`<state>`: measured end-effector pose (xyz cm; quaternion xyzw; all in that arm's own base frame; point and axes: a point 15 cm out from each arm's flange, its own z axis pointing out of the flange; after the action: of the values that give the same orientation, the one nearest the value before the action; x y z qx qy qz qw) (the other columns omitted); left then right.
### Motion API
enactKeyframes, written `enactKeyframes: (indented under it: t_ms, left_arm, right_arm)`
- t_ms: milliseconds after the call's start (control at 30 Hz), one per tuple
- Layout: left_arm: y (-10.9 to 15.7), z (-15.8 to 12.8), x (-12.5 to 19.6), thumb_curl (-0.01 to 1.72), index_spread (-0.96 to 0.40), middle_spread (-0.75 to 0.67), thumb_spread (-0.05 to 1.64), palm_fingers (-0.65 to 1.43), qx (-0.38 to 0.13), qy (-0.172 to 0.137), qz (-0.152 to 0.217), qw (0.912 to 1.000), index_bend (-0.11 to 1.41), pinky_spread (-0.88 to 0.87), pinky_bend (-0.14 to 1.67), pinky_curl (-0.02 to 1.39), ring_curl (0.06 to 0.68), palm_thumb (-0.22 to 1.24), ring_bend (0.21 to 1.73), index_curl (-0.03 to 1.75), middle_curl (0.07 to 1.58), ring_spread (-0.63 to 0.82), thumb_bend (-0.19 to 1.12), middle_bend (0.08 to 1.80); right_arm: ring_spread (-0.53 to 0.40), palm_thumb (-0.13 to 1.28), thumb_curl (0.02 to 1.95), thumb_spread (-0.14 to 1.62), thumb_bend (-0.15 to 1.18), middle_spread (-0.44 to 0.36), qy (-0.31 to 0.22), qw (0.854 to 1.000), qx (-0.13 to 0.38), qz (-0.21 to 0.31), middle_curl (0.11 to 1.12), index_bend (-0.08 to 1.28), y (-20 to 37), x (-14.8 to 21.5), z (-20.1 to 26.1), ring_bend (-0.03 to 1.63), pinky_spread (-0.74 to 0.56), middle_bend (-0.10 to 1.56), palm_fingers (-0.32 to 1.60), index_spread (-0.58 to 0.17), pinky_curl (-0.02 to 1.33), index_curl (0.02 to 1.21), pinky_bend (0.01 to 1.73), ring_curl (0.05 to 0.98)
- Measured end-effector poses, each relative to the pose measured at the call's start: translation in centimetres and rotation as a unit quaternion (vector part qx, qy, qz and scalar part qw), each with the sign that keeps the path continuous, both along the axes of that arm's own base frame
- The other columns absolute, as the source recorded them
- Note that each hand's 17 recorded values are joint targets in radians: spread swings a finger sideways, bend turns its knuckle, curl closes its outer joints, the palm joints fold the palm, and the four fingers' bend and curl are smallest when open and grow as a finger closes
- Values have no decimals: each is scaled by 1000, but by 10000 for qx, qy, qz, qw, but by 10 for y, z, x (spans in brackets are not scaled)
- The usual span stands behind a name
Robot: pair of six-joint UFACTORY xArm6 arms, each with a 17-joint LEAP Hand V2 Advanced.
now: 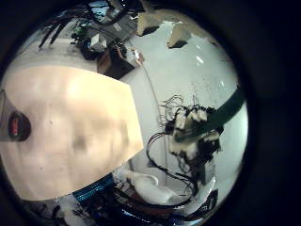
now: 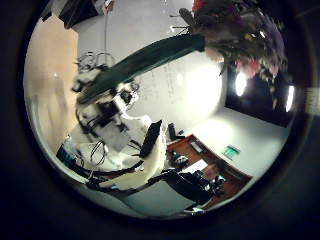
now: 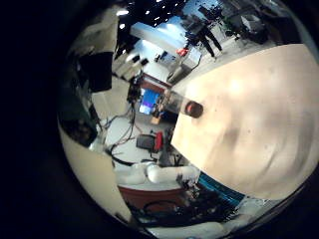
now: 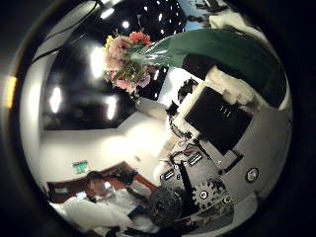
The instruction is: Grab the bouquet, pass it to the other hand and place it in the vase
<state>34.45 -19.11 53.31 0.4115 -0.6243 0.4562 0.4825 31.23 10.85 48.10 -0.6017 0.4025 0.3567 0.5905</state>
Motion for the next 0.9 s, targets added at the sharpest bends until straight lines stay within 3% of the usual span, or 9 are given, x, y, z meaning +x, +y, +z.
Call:
enactKeyframes:
  t_ms: [333, 400, 500, 567, 600, 667, 800, 900]
  left_arm:
    - [-9, 22, -13, 327, 149, 248, 944, 332, -576, -104, -385, 9975, 161, 466, 231, 320, 198, 280, 589, 285, 410, 479, -30, 388]
    - [-13, 25, -13, 330, 116, 156, 938, 437, -665, -85, -422, 9969, 180, 402, 216, 316, 194, 292, 591, 294, 441, 402, -26, 480]
    - [-14, 31, -10, 341, 27, 17, 936, 867, -855, -20, -396, 9956, 183, 184, 323, 333, 205, 347, 698, 300, 487, 140, -10, 653]
    - [-12, 33, -6, 360, -70, -111, 954, 1164, -987, 72, -313, 9946, 194, 5, 521, 415, 291, 465, 921, 314, 560, -113, 20, 743]
    - [-11, 34, -4, 362, -88, -132, 958, 1157, -1055, 135, -263, 9940, 199, -27, 558, 437, 305, 485, 944, 320, 585, -149, 22, 767]
    - [-7, 36, 3, 426, -208, -230, 976, 1375, -1213, 188, -123, 9924, 367, -153, 806, 556, 402, 732, 1161, 391, 674, -279, 129, 867]
    - [10, 45, 15, 502, -359, -342, 977, 1277, -1479, 148, 283, 9885, 637, -292, 1042, 689, 485, 893, 1330, 522, 760, -367, 179, 1016]
    - [14, 48, 13, 539, -436, -386, 985, 1198, -1420, -9, 372, 9892, 748, -347, 1137, 755, 517, 933, 1402, 595, 798, -388, 185, 1085]
  right_arm:
    - [-178, 1165, 1161, 836, -4, -96, 86, 9980, -594, 206, 713, 1217, 29, 5, -33, 1489, -180, 1413, 1144, -202, 974, 832, 1203, 669]
    - [-178, 1164, 1167, 836, -4, -96, 130, 9972, -689, 267, 712, 1217, 34, 6, -40, 1489, -181, 1414, 1144, -202, 983, 831, 1197, 669]
    - [-178, 1163, 1176, 836, -4, -95, 152, 9963, -797, 274, 709, 1217, 39, 9, -45, 1488, -184, 1415, 1145, -202, 996, 830, 1188, 669]
    - [-175, 1165, 1180, 839, -3, -95, 172, 9956, -888, 237, 708, 1219, 40, 11, -50, 1485, -183, 1417, 1143, -202, 1006, 830, 1188, 671]
    - [-175, 1162, 1180, 840, -6, -95, 193, 9954, -913, 225, 707, 1221, 39, 12, -51, 1485, -183, 1417, 1143, -202, 1010, 830, 1186, 671]
    - [-175, 1155, 1178, 845, -8, -95, 204, 9954, -924, 172, 706, 1224, 38, 14, -52, 1479, -182, 1420, 1139, -202, 1019, 829, 1185, 672]
    - [-182, 1063, 1112, 868, -44, -101, 219, 9952, -950, -45, 709, 1218, 34, 26, -55, 1460, -190, 1422, 1112, -206, 1032, 833, 1183, 671]
    - [-185, 961, 1012, 919, -53, -108, 257, 9953, -931, -93, 687, 1140, 31, 29, -58, 1416, -219, 1362, 1073, -221, 988, 813, 1146, 648]
